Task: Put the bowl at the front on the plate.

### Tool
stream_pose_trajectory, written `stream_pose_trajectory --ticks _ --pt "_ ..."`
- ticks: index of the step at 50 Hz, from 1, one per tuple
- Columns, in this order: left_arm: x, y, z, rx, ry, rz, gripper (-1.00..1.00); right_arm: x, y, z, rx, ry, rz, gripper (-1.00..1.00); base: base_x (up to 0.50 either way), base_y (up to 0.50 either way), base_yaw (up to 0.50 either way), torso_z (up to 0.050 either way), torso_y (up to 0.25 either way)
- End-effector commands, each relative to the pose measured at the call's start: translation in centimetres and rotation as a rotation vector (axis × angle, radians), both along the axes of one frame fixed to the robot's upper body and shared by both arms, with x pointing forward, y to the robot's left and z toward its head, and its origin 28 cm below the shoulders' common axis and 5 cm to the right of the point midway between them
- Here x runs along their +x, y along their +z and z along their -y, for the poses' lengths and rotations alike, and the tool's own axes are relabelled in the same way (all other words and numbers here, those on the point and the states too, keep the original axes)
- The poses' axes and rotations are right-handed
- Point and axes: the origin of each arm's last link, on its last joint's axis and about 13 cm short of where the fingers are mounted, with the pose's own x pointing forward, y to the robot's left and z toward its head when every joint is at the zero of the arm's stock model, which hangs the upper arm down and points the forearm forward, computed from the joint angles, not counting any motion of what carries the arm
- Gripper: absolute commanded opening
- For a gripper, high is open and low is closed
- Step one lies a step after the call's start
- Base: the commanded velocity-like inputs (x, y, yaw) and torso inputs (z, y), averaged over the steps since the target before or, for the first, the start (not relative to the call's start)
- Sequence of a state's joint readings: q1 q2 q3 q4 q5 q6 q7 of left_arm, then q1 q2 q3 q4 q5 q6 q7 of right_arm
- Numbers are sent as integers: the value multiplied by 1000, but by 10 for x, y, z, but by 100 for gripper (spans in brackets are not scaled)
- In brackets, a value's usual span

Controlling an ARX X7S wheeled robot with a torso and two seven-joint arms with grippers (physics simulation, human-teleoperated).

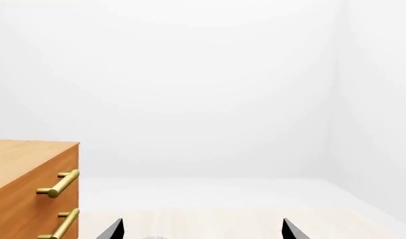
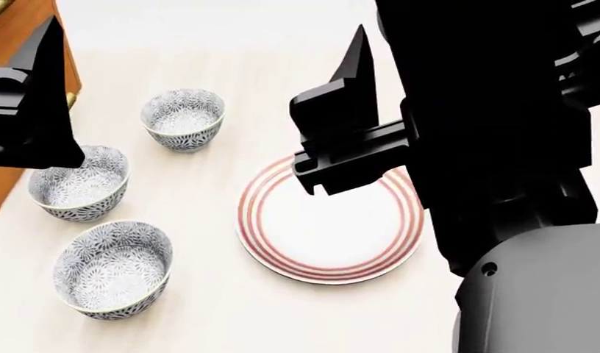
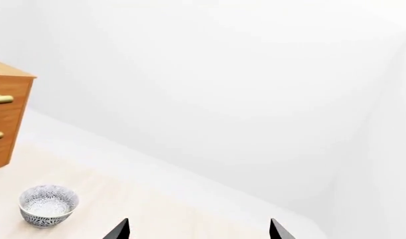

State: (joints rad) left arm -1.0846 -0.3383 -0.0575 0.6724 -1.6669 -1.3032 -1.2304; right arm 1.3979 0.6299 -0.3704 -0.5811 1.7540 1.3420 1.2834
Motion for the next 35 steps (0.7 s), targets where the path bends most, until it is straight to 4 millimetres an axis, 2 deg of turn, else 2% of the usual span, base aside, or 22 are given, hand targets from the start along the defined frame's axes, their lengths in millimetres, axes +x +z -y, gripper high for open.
stream_pose_trajectory --ticks 1,35 --pt "0 -1 0 1 1 0 100 0 0 0 2 0 -1 100 74 0 0 0 0" --pt "0 -2 0 1 3 -2 100 0 1 0 0 0 2 100 78 0 0 0 0"
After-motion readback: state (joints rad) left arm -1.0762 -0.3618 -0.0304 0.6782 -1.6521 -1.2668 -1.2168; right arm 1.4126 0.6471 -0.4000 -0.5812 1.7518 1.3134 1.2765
